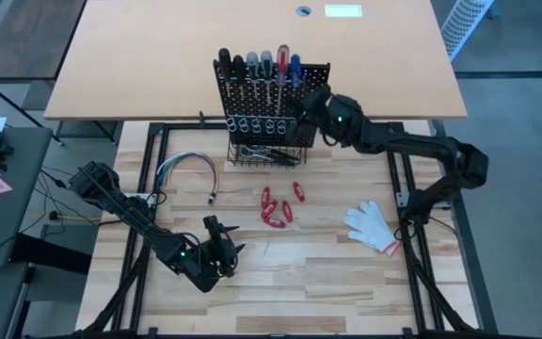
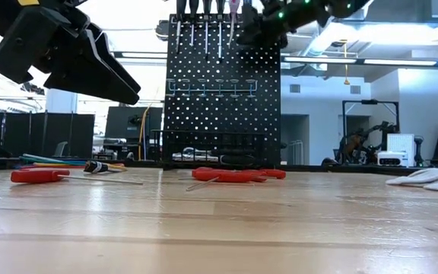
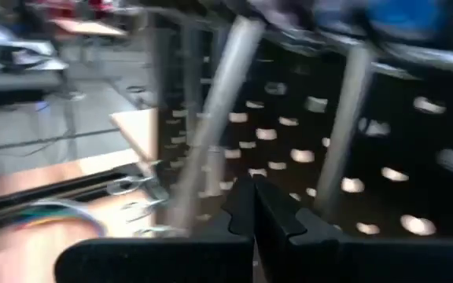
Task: Hang tools onto peg board
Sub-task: Hang the red screwdriver on the pegboard
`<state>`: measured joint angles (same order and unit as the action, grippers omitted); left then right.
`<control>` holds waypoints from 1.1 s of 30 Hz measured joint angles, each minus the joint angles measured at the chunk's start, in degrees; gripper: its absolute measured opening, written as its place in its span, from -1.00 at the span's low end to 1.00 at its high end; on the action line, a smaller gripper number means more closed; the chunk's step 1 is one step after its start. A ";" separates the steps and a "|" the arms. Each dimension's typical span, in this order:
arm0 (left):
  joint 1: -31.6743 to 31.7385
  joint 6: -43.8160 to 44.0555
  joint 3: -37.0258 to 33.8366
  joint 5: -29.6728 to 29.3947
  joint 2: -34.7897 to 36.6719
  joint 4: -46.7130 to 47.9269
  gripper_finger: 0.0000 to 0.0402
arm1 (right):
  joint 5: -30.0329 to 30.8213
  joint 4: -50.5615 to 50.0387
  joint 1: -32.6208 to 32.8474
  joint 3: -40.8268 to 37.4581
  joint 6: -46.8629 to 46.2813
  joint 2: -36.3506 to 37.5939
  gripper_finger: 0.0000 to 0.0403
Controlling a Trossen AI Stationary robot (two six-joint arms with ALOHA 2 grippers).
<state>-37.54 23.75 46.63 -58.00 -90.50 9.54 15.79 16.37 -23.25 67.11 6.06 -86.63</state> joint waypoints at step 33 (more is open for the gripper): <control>0.00 0.57 0.00 0.55 0.00 -0.07 0.33 | -7.79 1.17 1.02 0.00 2.11 0.21 -0.98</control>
<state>-37.54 24.32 46.63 -57.45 -90.50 9.47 8.00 17.54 -22.23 67.11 8.16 -86.42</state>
